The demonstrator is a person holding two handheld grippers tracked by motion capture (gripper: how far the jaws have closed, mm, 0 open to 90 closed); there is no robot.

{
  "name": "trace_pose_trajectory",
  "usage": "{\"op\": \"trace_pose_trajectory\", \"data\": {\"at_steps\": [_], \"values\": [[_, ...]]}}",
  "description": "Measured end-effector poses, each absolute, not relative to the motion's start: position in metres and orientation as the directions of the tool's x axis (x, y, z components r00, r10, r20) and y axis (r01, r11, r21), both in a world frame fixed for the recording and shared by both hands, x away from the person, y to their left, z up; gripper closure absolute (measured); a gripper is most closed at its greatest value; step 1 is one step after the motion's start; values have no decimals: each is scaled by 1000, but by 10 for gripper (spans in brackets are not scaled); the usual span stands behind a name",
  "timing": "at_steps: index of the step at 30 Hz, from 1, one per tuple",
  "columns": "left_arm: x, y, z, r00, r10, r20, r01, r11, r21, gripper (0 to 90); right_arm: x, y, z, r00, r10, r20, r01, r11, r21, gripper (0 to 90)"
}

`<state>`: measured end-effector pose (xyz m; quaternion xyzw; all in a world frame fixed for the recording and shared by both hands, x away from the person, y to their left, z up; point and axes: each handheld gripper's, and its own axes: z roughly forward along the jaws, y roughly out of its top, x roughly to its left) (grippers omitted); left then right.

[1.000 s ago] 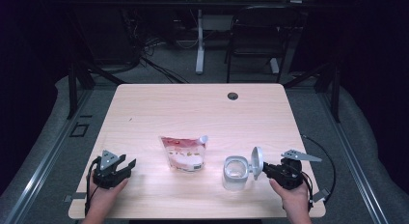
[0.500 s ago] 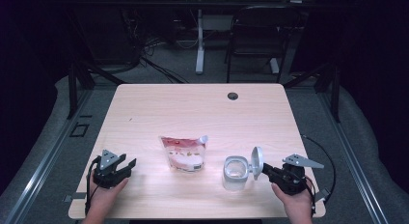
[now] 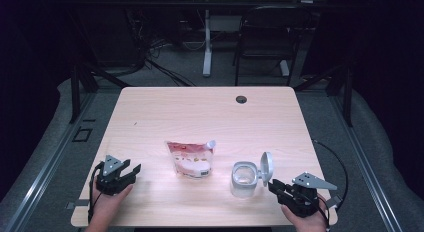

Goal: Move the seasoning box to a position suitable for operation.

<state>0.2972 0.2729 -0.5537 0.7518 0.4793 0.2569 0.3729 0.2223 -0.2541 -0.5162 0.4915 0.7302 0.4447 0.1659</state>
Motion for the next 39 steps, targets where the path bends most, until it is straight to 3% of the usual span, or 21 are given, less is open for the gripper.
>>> {"op": "trace_pose_trajectory", "data": {"at_steps": [10, 19, 39], "values": [[298, 272, -554, 416, 909, 37, 528, -275, 804, 532, 219, -240, -518, -498, 851, 167, 546, 158, 823, 688], [297, 273, -554, 415, 909, 38, 528, -274, 804, 532, 219, -237, -515, -490, 860, 141, 516, 156, 842, 795], [297, 271, -553, 415, 909, 41, 526, -277, 804, 531, 229, -245, -515, -453, 880, 143, 519, 130, 845, 835]]}}
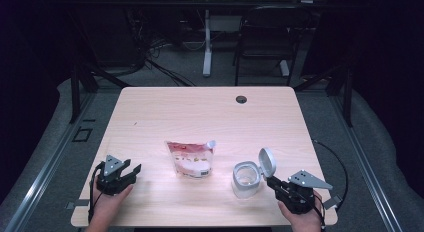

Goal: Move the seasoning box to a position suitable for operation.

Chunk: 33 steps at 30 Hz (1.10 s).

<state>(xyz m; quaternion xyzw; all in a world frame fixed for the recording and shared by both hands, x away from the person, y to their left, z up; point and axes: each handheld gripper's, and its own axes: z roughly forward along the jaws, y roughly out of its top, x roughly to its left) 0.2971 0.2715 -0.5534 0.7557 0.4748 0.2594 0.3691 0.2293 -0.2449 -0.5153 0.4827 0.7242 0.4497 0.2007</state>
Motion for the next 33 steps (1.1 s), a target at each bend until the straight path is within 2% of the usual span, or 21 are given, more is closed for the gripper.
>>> {"op": "trace_pose_trajectory", "data": {"at_steps": [7, 15, 33], "values": [[297, 271, -554, 412, 910, 42, 526, -275, 805, 530, 241, -248, -515, -438, 889, 135, 516, 126, 847, 845], [297, 271, -553, 411, 910, 43, 526, -276, 805, 529, 256, -252, -516, -421, 888, 182, 529, 77, 845, 849], [297, 271, -554, 413, 910, 37, 529, -273, 804, 528, 299, -244, -516, -435, 874, 217, 546, 65, 835, 854]]}}
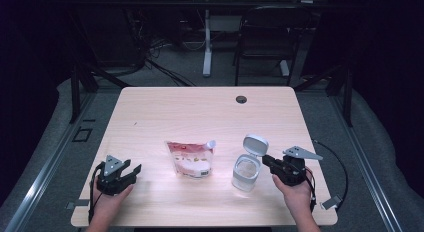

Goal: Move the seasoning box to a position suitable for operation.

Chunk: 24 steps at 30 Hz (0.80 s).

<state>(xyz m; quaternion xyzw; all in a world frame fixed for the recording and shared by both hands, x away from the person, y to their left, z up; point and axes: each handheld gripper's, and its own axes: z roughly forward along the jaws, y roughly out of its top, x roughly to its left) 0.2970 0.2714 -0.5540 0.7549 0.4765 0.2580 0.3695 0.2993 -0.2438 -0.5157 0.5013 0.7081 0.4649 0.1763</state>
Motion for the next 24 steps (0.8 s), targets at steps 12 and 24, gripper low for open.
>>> {"op": "trace_pose_trajectory", "data": {"at_steps": [12, 24], "values": [[296, 271, -552, 422, 906, 20, 524, -262, 810, 530, 306, -242, -515, -452, 862, 228, 537, 59, 842, 849], [294, 268, -547, 454, 891, 7, 520, -271, 810, 569, 285, -248, -512, -462, 869, 177, 508, 96, 856, 737]]}}
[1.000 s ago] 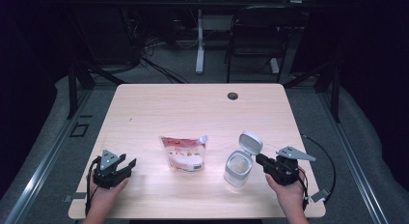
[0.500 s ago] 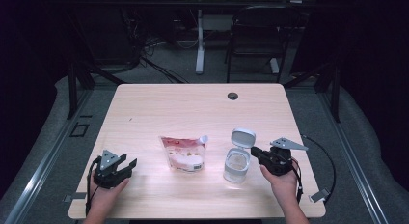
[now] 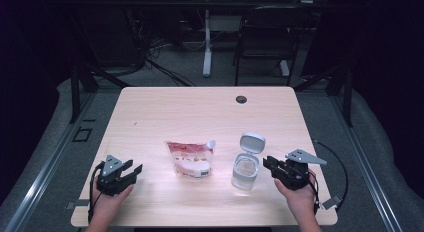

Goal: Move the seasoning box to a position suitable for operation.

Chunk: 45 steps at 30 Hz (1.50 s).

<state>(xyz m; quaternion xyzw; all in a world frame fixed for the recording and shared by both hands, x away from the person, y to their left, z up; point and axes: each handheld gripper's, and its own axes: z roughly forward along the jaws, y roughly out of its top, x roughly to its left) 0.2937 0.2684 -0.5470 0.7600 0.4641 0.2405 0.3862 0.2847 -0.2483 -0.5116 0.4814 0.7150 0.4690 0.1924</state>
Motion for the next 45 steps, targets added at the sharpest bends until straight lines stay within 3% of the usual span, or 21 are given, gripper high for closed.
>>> {"op": "trace_pose_trajectory", "data": {"at_steps": [13, 18, 22, 31, 34, 45], "values": [[289, 259, -538, 513, 858, -21, 516, -289, 806, 615, 276, -244, -504, -498, 859, 117, 483, 163, 860, 599], [287, 253, -534, 548, 835, -47, 517, -294, 804, 563, 272, -234, -498, -522, 847, 100, 473, 190, 860, 463], [288, 249, -533, 545, 836, -67, 541, -290, 789, 561, 270, -229, -493, -532, 843, 87, 449, 193, 872, 434], [286, 240, -516, 598, 800, -50, 498, -322, 805, 593, 269, -217, -482, -573, 819, 27, 419, 264, 869, 493], [286, 234, -503, 621, 782, -46, 477, -331, 814, 617, 269, -208, -477, -595, 803, 15, 402, 282, 871, 552], [293, 223, -483, 655, 752, -71, 462, -324, 825, 579, 276, -186, -467, -636, 771, 2, 368, 302, 879, 662]]}}
